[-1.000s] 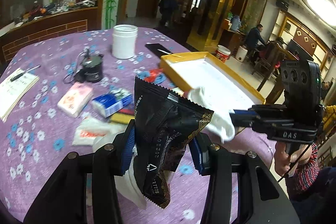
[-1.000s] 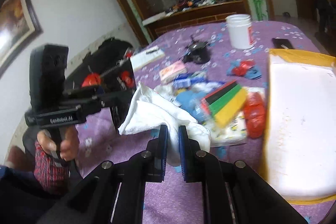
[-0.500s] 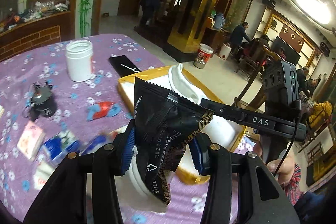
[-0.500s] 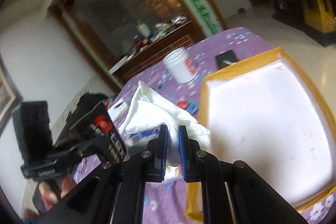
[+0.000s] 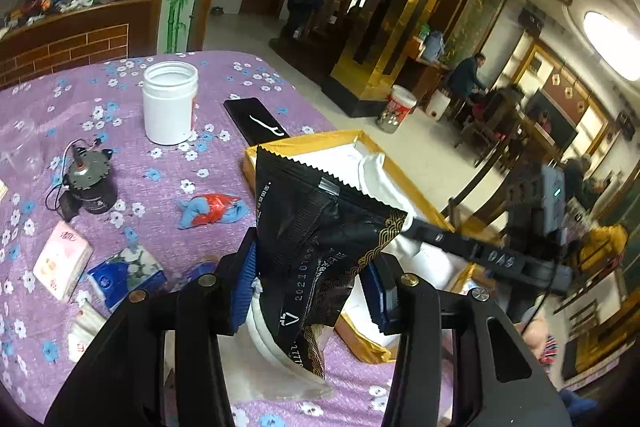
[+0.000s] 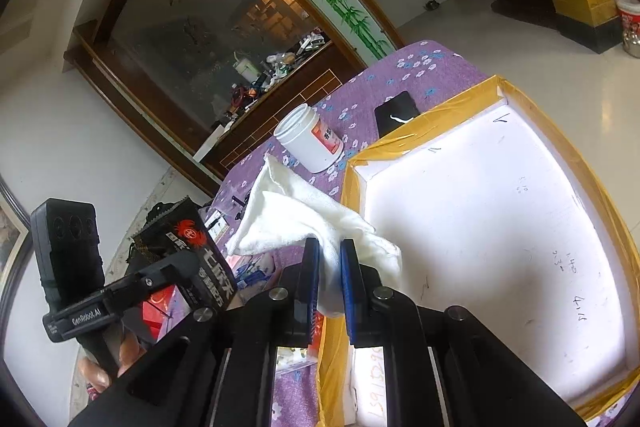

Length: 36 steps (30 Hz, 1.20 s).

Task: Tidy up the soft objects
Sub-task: 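Carry the black bag and white cloth over the yellow-rimmed box with both grippers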

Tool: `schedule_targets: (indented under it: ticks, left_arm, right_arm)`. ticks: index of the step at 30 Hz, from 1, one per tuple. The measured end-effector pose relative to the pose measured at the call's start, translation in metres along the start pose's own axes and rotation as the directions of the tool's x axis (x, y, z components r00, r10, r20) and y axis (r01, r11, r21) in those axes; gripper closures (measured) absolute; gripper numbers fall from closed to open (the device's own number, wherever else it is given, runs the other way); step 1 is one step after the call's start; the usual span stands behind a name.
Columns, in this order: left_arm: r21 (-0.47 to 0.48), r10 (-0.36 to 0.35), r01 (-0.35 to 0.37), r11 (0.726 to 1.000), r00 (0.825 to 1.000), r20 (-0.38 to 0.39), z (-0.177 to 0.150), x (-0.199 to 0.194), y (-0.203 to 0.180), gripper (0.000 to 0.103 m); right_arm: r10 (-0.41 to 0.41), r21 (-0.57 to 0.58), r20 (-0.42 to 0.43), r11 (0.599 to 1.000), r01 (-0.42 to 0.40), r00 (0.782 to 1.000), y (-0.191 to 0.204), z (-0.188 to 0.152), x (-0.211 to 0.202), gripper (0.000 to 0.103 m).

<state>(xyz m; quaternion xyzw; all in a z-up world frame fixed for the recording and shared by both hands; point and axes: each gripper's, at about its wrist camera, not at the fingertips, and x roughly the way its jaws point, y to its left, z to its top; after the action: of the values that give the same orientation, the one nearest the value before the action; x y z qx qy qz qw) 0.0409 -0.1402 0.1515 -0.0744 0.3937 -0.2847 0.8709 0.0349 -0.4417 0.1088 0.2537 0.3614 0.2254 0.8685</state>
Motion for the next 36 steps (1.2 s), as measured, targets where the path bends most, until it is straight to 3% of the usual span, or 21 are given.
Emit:
schedule_targets:
  ticks: [4, 8, 12, 18, 23, 24, 25, 26, 31, 33, 35, 36]
  left_arm:
    - [-0.041, -0.060, 0.062, 0.997, 0.996, 0.064, 0.005, -0.046, 0.011, 0.057]
    - [-0.021, 0.012, -0.009, 1.000, 0.991, 0.130, 0.002, -0.081, 0.018, 0.051]
    - [-0.023, 0.058, -0.056, 0.998, 0.992, 0.112, -0.003, -0.081, 0.027, 0.051]
    - [-0.038, 0.062, -0.061, 0.997, 0.998, 0.031, -0.025, -0.069, 0.042, 0.051]
    - [0.048, 0.038, -0.032, 0.998, 0.992, -0.117, -0.072, -0.059, 0.027, 0.051]
    - [0.078, 0.030, -0.019, 0.997, 0.989, -0.144, -0.082, -0.057, 0.020, 0.048]
    - [0.104, 0.024, -0.005, 0.995, 0.983, -0.180, -0.094, -0.053, 0.012, 0.035]
    - [0.134, 0.038, -0.007, 0.991, 0.973, -0.229, -0.106, -0.048, 0.003, 0.030]
    - [0.258, 0.127, -0.038, 0.965, 0.933, -0.336, -0.146, -0.019, -0.032, 0.028]
    - [0.313, 0.210, -0.106, 0.944, 0.923, -0.321, -0.155, -0.006, -0.040, 0.028]
    - [0.355, 0.306, -0.188, 0.916, 0.898, -0.315, -0.159, 0.013, -0.041, 0.043]
    - [0.359, 0.324, -0.205, 0.911, 0.894, -0.311, -0.159, 0.019, -0.040, 0.074]
  right_arm:
    - [0.013, -0.023, -0.013, 1.000, -0.014, 1.000, 0.010, -0.005, 0.002, 0.092]
    - [0.026, -0.058, -0.024, 0.998, -0.027, 0.999, 0.022, -0.010, 0.003, 0.092]
    - [0.031, -0.080, -0.044, 0.996, -0.035, 0.999, 0.035, -0.016, 0.011, 0.092]
    - [0.030, -0.112, -0.062, 0.993, -0.037, 0.998, 0.049, -0.022, 0.016, 0.092]
    - [0.024, -0.143, -0.057, 0.989, -0.032, 0.998, 0.057, -0.026, 0.009, 0.092]
    - [0.024, -0.145, -0.056, 0.989, -0.032, 0.998, 0.057, -0.027, 0.010, 0.092]
    - [0.023, -0.149, -0.056, 0.988, -0.031, 0.998, 0.058, -0.028, 0.008, 0.092]
    - [0.023, -0.152, -0.056, 0.988, -0.031, 0.998, 0.058, -0.029, 0.007, 0.092]
    - [0.020, -0.153, -0.055, 0.988, -0.028, 0.998, 0.057, -0.029, 0.010, 0.092]
    - [0.021, -0.147, -0.053, 0.989, -0.029, 0.998, 0.056, -0.029, 0.011, 0.092]
    - [0.022, -0.146, -0.052, 0.989, -0.029, 0.998, 0.055, -0.030, 0.010, 0.092]
    - [0.021, -0.145, -0.051, 0.989, -0.028, 0.998, 0.055, -0.030, 0.009, 0.092]
